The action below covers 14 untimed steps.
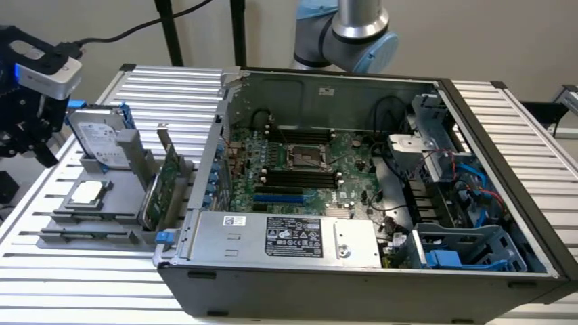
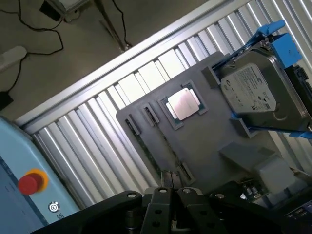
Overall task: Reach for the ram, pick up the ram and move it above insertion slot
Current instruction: 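Pick up the ram and move it above insertion slot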
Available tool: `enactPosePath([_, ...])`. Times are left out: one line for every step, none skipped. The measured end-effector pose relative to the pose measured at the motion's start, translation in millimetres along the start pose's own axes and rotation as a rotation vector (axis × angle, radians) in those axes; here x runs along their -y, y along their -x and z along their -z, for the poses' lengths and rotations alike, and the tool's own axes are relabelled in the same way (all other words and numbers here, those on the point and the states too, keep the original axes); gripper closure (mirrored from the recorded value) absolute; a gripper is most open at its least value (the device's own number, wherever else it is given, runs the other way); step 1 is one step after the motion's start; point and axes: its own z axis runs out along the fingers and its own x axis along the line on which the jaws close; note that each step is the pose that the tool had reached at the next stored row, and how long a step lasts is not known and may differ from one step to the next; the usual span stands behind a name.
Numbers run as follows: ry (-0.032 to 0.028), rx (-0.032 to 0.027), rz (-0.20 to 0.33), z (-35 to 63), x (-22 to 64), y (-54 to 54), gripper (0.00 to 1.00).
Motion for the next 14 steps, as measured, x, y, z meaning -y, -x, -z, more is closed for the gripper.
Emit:
enactPosePath([0.0002,-0.0006,0.018,-0.2,0.0,0.0,0.89])
enactPosePath([0.0004,-0.0011,0.036,-0.5,0.0,0.0,0.89])
enactPosePath([0.0005,-0.0016,0.054,-0.8,0.0,0.0,0.89])
enactPosePath([0.0007,-0.0021,0.072,-1.0,0.0,0.0,0.89])
enactPosePath([0.0009,-0.0026,0.092,-1.3,0.1,0.0,0.89])
enactPosePath([0.0011,-0.0032,0.108,-1.5,0.1,0.0,0.89])
enactPosePath([0.0012,-0.0036,0.127,-1.8,0.0,0.0,0.89])
enactPosePath([0.0014,-0.0043,0.145,-2.0,0.0,0.0,0.89])
enactPosePath([0.0016,-0.0047,0.163,-2.3,0.0,0.0,0.89])
enactPosePath([0.0018,-0.0053,0.182,-2.6,0.0,0.0,0.89])
enactPosePath([0.002,-0.0058,0.2,-2.9,0.1,0.0,0.89])
enactPosePath([0.0021,-0.0063,0.218,-3.2,0.1,0.0,0.89])
enactPosePath([0.0023,-0.0068,0.236,-3.4,0.1,0.0,0.89])
enactPosePath([0.0026,-0.0074,0.255,-3.7,0.1,0.0,0.89])
